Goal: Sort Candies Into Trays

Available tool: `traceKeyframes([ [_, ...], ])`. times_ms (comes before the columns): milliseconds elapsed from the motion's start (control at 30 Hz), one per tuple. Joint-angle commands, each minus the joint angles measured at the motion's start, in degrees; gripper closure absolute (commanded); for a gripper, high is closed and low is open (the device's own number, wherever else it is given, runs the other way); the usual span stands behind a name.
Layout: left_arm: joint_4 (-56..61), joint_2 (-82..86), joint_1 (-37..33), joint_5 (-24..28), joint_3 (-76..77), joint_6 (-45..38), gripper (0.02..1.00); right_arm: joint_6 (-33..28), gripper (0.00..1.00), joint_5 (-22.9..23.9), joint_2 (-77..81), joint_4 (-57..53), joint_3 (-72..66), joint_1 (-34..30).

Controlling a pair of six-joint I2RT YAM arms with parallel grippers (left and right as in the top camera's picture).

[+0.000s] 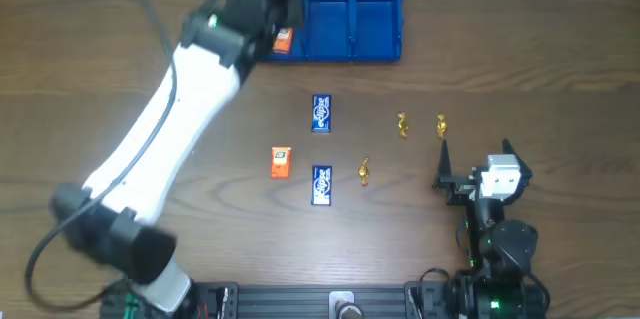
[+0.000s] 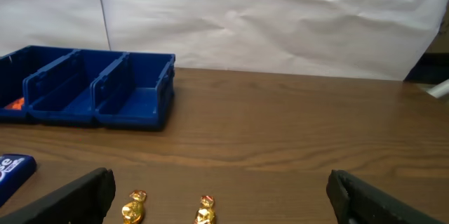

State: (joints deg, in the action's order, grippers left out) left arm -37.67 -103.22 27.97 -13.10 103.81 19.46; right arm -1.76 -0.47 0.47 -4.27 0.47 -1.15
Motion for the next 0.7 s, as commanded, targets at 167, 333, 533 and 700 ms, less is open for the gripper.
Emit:
traceKeyframes([
  [167,-6.5,-19.8,-4.7,5.6,13.3,0.3,0.667,-0.5,0.003,-0.5,-0.3,-0.5,0.0,0.3],
  [333,-7.5,-22.4,-6.2,7.2,13.3,0.5,0.660,-0.5,0.003,-0.5,-0.3,-0.5,0.0,0.3],
  [533,-7.5,-22.4,-6.2,7.2,13.3,0.0,0.467,-0.5,0.001,-0.5,-0.3,-0.5,0.0,0.3],
  [700,-8.0,-18.9,-5.4,6.5,13.3,-0.1,0.106,-0.5,0.001,-0.5,-0.3,-0.5,0.0,0.3],
])
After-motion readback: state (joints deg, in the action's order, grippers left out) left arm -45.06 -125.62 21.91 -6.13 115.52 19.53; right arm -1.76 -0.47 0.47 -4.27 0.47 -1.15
